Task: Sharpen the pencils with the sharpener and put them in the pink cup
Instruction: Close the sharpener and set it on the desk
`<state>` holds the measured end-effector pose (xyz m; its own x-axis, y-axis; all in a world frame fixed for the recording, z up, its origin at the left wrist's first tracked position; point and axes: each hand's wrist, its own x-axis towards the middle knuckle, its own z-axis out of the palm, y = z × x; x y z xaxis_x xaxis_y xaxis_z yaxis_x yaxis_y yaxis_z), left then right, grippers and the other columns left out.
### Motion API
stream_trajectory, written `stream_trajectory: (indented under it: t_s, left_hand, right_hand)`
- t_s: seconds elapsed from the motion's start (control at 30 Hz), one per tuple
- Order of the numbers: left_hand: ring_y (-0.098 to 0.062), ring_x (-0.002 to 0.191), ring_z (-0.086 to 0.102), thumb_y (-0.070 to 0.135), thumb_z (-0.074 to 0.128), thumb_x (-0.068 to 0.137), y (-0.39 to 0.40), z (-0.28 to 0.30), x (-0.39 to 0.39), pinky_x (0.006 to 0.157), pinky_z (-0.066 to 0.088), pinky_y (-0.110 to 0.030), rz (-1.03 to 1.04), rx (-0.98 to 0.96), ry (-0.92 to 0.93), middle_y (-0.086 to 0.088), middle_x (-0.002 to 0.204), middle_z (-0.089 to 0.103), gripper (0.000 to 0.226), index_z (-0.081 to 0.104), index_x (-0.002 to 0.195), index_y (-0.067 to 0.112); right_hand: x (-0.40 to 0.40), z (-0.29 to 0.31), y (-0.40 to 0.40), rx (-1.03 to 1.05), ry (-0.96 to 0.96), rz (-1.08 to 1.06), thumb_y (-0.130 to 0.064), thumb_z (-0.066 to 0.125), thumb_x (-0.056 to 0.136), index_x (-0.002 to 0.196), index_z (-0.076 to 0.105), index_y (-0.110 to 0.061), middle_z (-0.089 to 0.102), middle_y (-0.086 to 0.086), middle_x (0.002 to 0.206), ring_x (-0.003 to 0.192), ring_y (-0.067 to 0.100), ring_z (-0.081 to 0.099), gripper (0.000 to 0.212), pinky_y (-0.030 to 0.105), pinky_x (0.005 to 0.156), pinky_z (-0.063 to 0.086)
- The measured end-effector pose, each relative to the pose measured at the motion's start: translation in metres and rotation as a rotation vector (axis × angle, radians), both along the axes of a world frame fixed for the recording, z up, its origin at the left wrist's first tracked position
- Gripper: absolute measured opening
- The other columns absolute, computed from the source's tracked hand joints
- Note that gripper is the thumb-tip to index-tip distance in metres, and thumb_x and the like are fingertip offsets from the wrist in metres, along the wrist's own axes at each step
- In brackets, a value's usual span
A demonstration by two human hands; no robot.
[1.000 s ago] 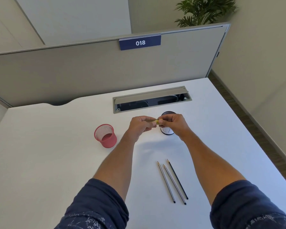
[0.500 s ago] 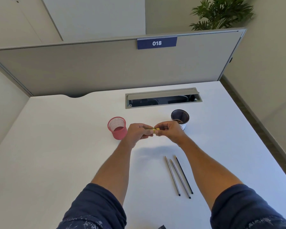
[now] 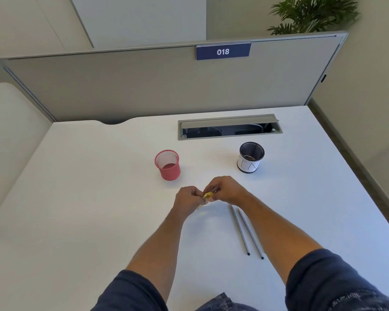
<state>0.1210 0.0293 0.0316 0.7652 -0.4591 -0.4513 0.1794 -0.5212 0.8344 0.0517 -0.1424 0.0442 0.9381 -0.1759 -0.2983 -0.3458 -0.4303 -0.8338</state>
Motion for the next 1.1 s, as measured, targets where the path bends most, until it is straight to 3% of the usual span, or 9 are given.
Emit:
stream_trajectory:
  t_s: [0.2, 0.3, 0.4, 0.57, 0.7, 0.97, 1.1]
  left_hand:
    - [-0.017, 0.07, 0.061, 0.016, 0.09, 0.068, 0.008, -0.014, -0.013, 0.067, 0.049, -0.029, 0.047, 0.088, -0.042, -0.008, 0.081, 0.075, 0.021, 0.075, 0.079, 0.007]
    - [-0.023, 0.072, 0.07, 0.022, 0.09, 0.069, 0.01, -0.017, -0.021, 0.071, 0.055, -0.034, 0.067, 0.135, -0.063, -0.01, 0.082, 0.076, 0.026, 0.074, 0.079, 0.005]
    - [-0.028, 0.076, 0.076, 0.026, 0.09, 0.069, 0.012, -0.019, -0.029, 0.067, 0.055, -0.03, 0.069, 0.182, -0.072, -0.008, 0.077, 0.076, 0.028, 0.072, 0.076, 0.005]
    - [-0.031, 0.081, 0.073, 0.028, 0.086, 0.071, 0.015, -0.018, -0.038, 0.07, 0.059, -0.037, 0.064, 0.249, -0.103, -0.012, 0.08, 0.076, 0.028, 0.073, 0.075, 0.004]
    - [-0.031, 0.081, 0.073, 0.028, 0.084, 0.072, 0.014, -0.016, -0.043, 0.07, 0.059, -0.038, 0.058, 0.28, -0.098, -0.012, 0.078, 0.076, 0.026, 0.073, 0.074, 0.004]
    - [-0.03, 0.085, 0.074, 0.028, 0.08, 0.076, 0.01, -0.014, -0.05, 0.073, 0.059, -0.037, 0.038, 0.312, -0.068, -0.013, 0.082, 0.077, 0.025, 0.074, 0.079, 0.004]
    - [-0.026, 0.067, 0.064, 0.03, 0.08, 0.075, 0.011, -0.016, -0.05, 0.064, 0.053, -0.031, 0.052, 0.326, -0.065, -0.016, 0.082, 0.077, 0.029, 0.074, 0.078, 0.002]
  right_hand:
    - [-0.003, -0.012, 0.008, -0.026, 0.044, 0.0, 0.005, 0.081, 0.073, 0.107, 0.077, -0.009, 0.078, 0.003, 0.097, 0.088, 0.011, 0.073, 0.037, 0.02, 0.081, 0.057]
    - [-0.006, -0.018, 0.014, -0.044, 0.065, 0.0, 0.002, 0.077, 0.08, 0.109, 0.077, -0.009, 0.078, 0.004, 0.1, 0.091, 0.012, 0.072, 0.031, 0.024, 0.086, 0.056]
    - [-0.009, -0.025, 0.023, -0.104, 0.095, 0.011, -0.003, 0.075, 0.084, 0.111, 0.078, -0.013, 0.078, 0.003, 0.106, 0.098, 0.013, 0.071, 0.029, 0.027, 0.091, 0.057]
    - [-0.013, -0.033, 0.035, -0.133, 0.142, -0.026, -0.002, 0.071, 0.084, 0.109, 0.079, -0.015, 0.077, 0.002, 0.105, 0.096, 0.013, 0.071, 0.029, 0.028, 0.083, 0.059]
    - [-0.017, -0.035, 0.038, -0.167, 0.155, -0.041, -0.005, 0.073, 0.084, 0.106, 0.08, -0.019, 0.078, 0.0, 0.103, 0.095, 0.011, 0.071, 0.028, 0.019, 0.07, 0.05]
    - [-0.022, -0.037, 0.038, -0.27, 0.166, -0.006, -0.009, 0.071, 0.088, 0.107, 0.08, -0.023, 0.077, -0.004, 0.103, 0.089, 0.009, 0.07, 0.025, 0.026, 0.074, 0.058]
    - [-0.024, -0.035, 0.039, -0.331, 0.153, 0.032, -0.016, 0.071, 0.091, 0.111, 0.079, -0.025, 0.076, -0.005, 0.112, 0.096, 0.011, 0.069, 0.024, 0.023, 0.079, 0.053]
